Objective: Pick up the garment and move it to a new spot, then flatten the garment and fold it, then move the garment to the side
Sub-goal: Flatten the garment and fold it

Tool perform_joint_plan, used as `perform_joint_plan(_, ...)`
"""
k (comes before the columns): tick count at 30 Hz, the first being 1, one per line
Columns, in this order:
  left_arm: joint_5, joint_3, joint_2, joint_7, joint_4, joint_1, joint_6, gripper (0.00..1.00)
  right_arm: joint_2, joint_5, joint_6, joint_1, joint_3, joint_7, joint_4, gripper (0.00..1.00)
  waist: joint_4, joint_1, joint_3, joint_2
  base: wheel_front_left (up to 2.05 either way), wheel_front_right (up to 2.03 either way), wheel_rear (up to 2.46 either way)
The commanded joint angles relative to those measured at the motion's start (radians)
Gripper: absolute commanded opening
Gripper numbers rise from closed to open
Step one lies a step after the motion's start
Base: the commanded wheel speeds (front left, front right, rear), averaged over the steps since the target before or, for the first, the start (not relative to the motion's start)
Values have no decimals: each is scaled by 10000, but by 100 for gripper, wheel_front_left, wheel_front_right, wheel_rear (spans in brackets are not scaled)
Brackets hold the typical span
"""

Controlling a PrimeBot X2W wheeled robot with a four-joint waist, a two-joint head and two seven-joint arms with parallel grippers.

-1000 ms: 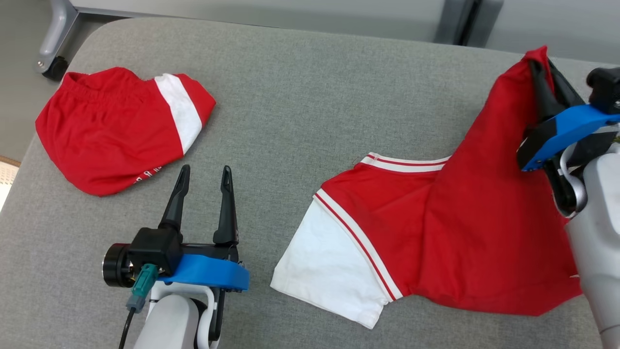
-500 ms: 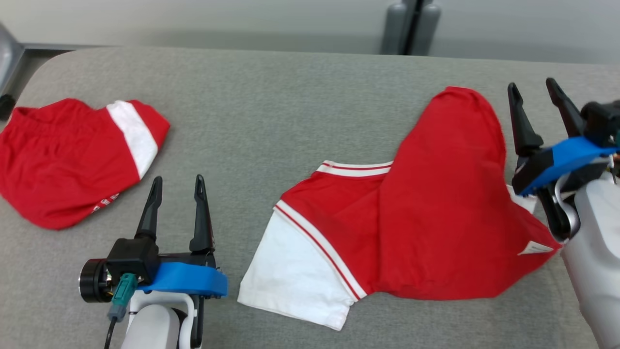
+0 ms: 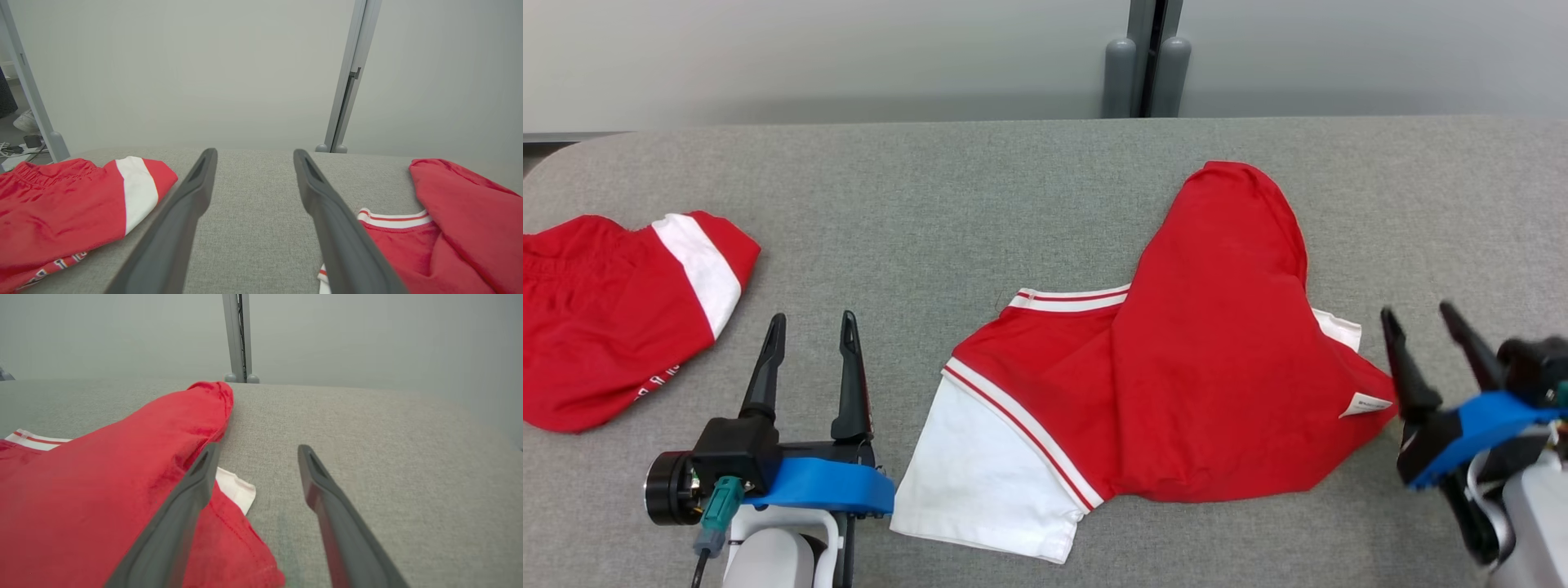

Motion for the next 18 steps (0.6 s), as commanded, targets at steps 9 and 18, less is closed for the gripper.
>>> perform_joint_plan(9, 78, -36, -11, -46, 24, 40, -86, 100, 562, -248, 7, 1379, -371, 634, -74, 100, 138, 0, 51, 0, 0, 0, 0)
perform_joint_plan(18, 63, -30, -13, -46, 65, -6, -135, 100, 826, -633, 5, 1189, -536, 672, 1262, 100, 314, 0, 152, 0, 0, 0, 0)
